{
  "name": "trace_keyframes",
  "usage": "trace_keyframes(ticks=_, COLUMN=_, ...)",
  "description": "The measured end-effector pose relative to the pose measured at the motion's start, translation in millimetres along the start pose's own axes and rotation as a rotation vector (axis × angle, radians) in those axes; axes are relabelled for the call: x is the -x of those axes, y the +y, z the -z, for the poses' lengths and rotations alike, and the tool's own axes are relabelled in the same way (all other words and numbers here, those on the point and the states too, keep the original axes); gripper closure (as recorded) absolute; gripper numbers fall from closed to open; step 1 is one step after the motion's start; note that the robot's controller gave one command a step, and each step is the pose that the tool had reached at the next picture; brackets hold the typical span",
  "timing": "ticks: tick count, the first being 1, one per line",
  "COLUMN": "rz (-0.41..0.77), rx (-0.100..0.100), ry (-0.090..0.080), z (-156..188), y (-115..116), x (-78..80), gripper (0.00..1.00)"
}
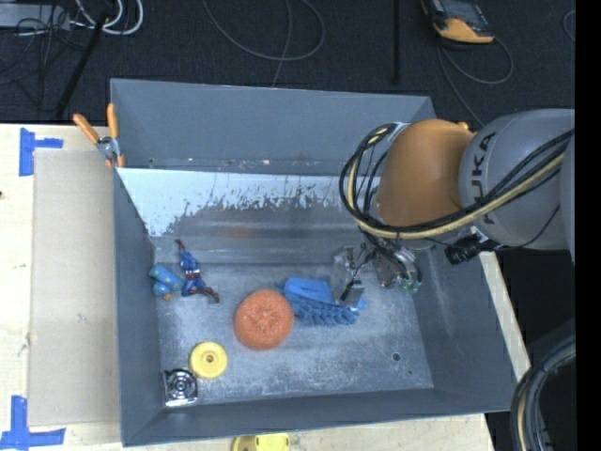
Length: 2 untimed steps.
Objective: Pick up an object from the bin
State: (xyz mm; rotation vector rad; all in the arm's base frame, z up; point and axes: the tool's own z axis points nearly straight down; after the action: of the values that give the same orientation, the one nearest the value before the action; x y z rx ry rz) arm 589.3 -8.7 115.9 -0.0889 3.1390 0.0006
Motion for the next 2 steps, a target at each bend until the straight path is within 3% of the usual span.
trace_keyframes(ticks=2, rz=0.007, rx=0.001, ry=0.003, z=-0.3, y=25.4, x=-11.2, gripper=1.0)
